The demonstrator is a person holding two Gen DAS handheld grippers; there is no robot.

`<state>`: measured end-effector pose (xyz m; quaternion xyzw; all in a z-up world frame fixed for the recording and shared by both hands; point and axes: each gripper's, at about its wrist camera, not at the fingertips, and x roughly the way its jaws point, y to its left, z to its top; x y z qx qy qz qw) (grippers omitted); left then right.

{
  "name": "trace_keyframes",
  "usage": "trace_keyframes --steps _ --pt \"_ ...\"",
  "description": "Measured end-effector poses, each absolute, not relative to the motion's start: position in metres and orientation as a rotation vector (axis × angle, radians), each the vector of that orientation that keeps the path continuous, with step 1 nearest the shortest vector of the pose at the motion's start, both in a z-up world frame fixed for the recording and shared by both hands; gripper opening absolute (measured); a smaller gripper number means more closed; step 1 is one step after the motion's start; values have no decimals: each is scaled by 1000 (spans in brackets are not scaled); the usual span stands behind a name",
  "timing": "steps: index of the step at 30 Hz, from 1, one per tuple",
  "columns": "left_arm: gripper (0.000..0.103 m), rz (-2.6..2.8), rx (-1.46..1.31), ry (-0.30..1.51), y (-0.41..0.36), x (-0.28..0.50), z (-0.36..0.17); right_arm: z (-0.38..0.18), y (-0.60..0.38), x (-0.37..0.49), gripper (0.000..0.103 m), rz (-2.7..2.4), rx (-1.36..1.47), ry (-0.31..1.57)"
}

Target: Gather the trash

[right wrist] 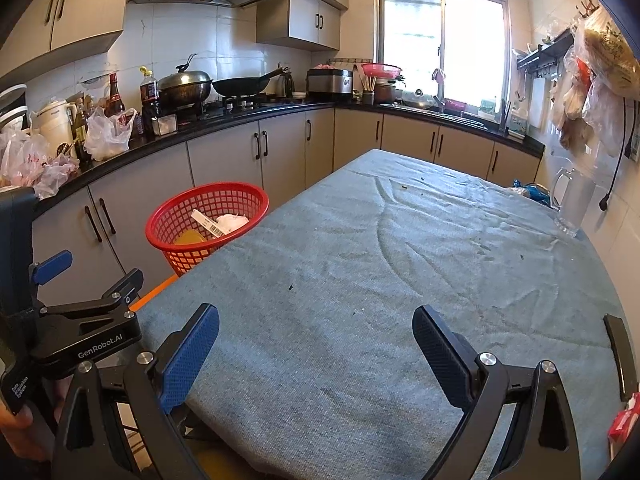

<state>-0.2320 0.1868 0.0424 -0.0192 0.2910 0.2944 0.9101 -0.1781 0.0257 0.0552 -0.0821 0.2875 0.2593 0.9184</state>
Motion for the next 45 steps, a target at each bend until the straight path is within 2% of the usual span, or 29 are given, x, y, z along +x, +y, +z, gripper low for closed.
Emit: trace_keyframes --steps 45 --pt "103 601 -11 628 174 -221 34 36 20 -168 99 516 -153 668"
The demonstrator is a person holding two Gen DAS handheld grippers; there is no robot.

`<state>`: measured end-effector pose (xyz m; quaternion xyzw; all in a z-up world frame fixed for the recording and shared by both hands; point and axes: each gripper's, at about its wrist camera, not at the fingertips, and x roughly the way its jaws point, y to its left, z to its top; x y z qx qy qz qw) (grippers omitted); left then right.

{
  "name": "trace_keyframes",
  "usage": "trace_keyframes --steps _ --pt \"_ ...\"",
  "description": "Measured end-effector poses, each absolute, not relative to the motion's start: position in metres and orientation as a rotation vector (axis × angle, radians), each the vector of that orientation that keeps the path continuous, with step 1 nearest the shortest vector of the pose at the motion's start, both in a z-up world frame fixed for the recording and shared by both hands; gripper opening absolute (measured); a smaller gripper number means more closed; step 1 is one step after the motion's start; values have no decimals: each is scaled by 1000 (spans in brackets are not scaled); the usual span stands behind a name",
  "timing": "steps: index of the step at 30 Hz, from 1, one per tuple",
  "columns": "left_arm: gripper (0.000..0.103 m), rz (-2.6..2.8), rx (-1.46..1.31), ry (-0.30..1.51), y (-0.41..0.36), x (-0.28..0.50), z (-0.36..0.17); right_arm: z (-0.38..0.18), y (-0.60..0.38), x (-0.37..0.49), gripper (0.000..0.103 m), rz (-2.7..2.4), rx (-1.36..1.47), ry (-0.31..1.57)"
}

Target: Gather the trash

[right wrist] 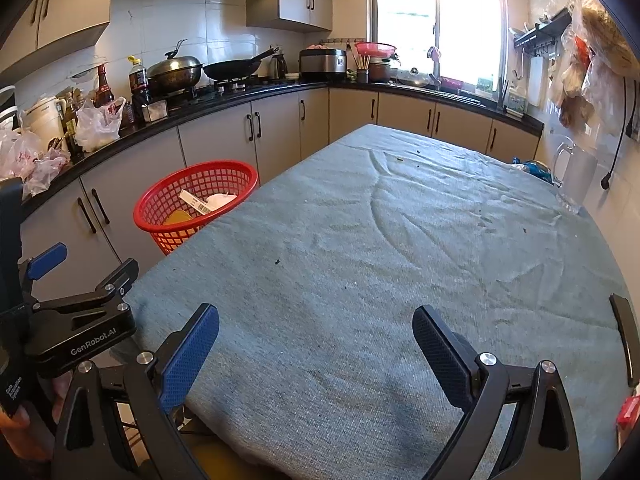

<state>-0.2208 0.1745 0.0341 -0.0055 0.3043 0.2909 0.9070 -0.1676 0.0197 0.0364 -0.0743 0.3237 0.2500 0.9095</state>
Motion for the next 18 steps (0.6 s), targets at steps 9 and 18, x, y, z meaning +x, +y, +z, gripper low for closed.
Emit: trace_keyframes --steps 9,18 --pt "103 561 19 637 161 -208 38 32 0 -157 99 476 -105 691" --pt "103 311 65 712 95 -135 46 23 -88 -104 101 245 42 759"
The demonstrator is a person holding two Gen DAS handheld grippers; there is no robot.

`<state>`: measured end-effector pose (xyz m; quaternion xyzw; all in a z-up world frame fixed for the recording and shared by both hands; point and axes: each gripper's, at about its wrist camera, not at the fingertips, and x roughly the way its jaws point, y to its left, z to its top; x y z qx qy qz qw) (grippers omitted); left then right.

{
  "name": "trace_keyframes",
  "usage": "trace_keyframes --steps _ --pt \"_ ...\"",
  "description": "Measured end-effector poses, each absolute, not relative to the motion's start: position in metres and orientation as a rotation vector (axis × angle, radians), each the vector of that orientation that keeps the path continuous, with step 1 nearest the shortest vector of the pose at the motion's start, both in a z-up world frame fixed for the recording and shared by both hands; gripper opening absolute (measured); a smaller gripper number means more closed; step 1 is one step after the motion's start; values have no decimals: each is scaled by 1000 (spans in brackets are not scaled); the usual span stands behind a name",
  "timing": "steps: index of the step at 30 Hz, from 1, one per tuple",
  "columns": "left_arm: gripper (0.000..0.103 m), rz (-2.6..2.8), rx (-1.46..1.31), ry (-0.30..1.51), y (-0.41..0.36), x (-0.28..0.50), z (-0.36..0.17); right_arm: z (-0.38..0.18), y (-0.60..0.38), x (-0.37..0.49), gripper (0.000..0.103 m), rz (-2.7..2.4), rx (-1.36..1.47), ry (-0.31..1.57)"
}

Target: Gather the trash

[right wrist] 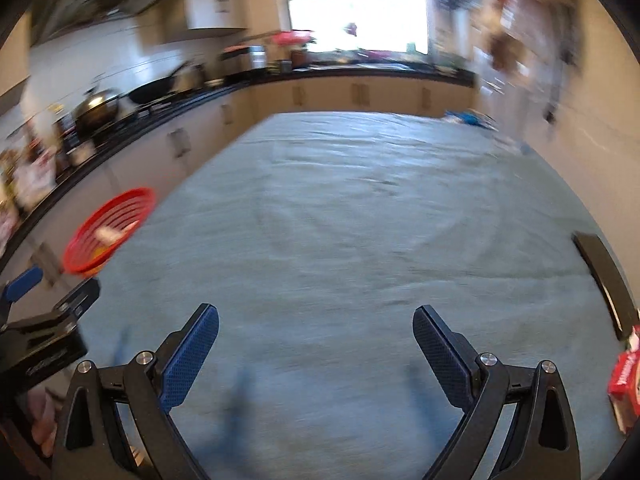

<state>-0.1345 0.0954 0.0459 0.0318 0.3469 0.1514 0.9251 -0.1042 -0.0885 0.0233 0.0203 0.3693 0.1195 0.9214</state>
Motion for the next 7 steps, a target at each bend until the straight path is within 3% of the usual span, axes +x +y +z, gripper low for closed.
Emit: trace_keyframes --steps 7 --pt "103 113 86 811 19 -55 33 10 -151 -39 103 25 55 842"
